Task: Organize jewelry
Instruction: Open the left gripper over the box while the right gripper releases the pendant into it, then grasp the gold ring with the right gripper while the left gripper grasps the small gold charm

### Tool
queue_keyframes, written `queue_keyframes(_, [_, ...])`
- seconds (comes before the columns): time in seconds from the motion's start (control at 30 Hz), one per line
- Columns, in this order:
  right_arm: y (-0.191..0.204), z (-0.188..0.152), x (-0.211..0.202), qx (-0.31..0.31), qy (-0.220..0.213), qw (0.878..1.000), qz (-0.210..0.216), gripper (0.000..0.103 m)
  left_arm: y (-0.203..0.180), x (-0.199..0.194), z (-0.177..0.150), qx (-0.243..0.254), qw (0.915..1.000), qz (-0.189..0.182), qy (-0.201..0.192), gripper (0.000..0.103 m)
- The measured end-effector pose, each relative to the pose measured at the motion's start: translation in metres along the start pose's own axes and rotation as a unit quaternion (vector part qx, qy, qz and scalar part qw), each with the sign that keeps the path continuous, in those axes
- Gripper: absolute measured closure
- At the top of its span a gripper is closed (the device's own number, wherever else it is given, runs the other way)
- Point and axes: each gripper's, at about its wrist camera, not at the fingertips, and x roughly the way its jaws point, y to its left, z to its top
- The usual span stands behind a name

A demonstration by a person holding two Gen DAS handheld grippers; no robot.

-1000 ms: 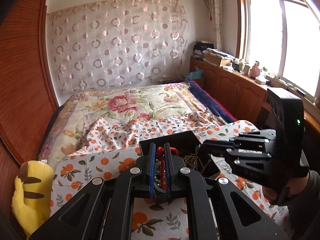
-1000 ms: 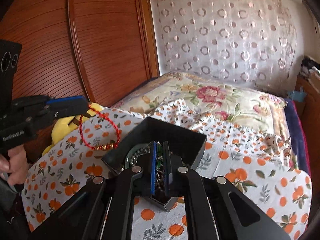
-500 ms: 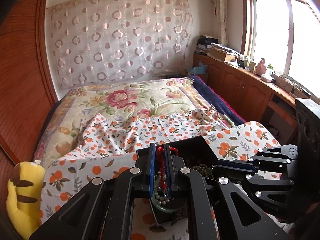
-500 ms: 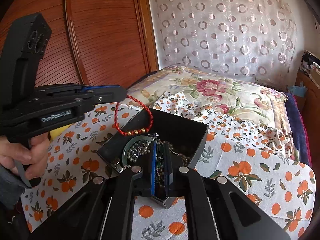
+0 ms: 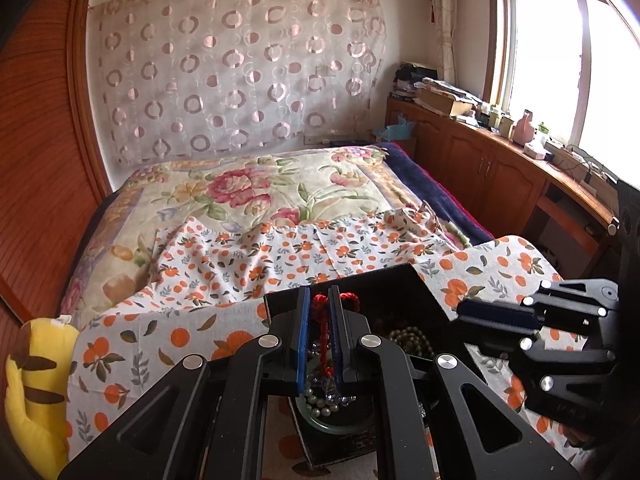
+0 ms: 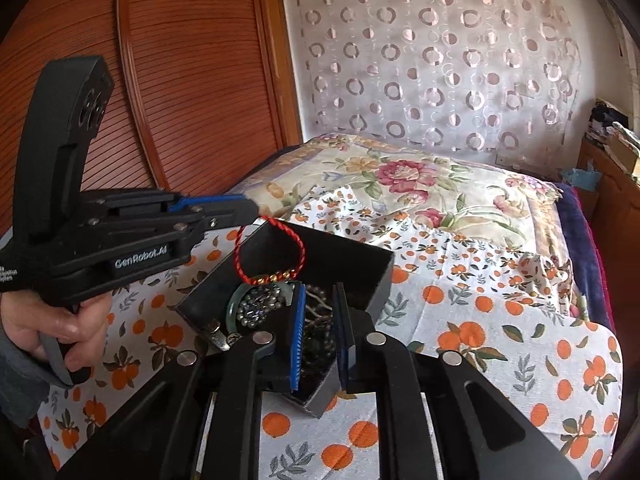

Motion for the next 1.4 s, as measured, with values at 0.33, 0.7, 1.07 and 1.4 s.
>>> queue_keyframes(0.33, [-0.006, 0.0, -0.001, 0.007, -0.004, 1.0, -0.007, 0.088, -0.001, 0.0, -0.002, 0.0, 1.0, 0.001, 0.001, 0.085])
queue_keyframes(0.7, [0.0, 0.007, -0.009, 0.003, -0.012, 1.0, -0.016, 0.088, 0.003, -0.014, -0.007, 0.001, 1.0, 0.002, -0.005, 0.066])
queue_keyframes(1.07, [0.013, -0.009, -0.043, -0.006, -0.01, 0.999, -0.034, 0.086, 0.0, -0.041, -0.023, 0.008, 0.9998, -0.012, -0.014, 0.02])
queue_keyframes(1.4, [0.024, -0.071, -0.054, 0.007, 0.047, 0.998, -0.035, 0.07, -0.008, -0.056, -0.073, 0.029, 0.9992, -0.02, 0.021, 0.014])
